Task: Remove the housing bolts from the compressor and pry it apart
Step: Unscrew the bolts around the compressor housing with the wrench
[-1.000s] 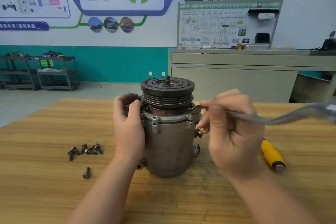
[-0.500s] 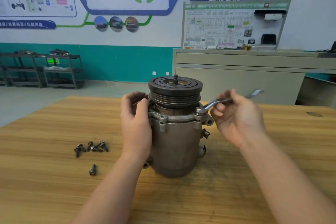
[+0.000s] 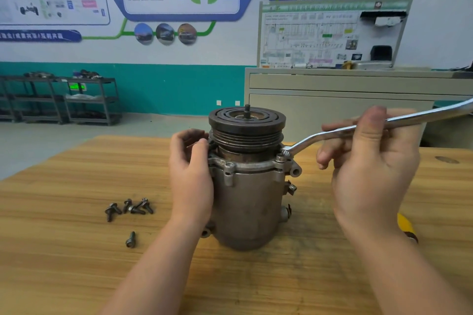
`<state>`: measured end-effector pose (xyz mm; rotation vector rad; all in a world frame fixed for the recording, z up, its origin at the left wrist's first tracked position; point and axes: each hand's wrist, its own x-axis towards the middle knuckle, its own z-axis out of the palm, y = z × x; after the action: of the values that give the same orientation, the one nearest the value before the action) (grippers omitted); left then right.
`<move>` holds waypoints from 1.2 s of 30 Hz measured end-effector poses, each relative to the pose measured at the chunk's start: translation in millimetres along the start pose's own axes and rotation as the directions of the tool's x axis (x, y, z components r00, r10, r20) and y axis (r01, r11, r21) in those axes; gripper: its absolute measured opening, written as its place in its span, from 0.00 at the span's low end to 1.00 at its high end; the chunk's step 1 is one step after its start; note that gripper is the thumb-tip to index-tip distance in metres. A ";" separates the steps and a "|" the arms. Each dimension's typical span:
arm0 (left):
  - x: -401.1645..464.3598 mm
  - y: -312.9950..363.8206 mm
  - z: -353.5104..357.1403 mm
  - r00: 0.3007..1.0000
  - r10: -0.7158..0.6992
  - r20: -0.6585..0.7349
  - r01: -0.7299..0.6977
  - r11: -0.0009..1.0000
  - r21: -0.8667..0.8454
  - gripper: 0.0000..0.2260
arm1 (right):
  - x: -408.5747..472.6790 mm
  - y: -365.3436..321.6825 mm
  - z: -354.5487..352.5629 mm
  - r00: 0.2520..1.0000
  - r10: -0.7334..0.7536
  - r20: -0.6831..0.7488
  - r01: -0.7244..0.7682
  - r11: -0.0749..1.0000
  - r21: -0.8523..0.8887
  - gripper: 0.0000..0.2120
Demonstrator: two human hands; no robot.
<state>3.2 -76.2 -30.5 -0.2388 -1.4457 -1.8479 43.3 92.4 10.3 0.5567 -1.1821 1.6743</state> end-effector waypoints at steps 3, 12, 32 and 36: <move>0.9 -0.8 0.2 1.000 -0.005 0.002 0.005 1.000 -0.006 0.06 | -5.3 -3.4 1.0 0.951 -0.257 0.170 0.276 0.956 -0.100 0.05; 1.6 -0.3 3.6 1.000 -0.002 -0.025 0.000 0.998 -0.055 0.07 | -14.4 -13.7 22.0 0.724 -0.387 0.571 0.638 0.691 -0.340 0.10; 1.2 -4.8 -0.2 1.000 0.020 -0.003 -0.021 0.999 -0.049 0.08 | 9.4 24.9 -5.1 0.692 0.722 -0.004 -0.656 0.631 0.414 0.12; 1.4 -6.0 1.5 0.999 0.036 -0.020 -0.037 0.998 -0.042 0.07 | 36.5 41.3 -5.1 0.413 0.835 0.364 -0.905 0.331 0.268 0.12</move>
<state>-2.2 -75.1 -33.7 -0.2655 -1.3813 -1.8483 -8.2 111.1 18.5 0.2839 -1.3289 2.9696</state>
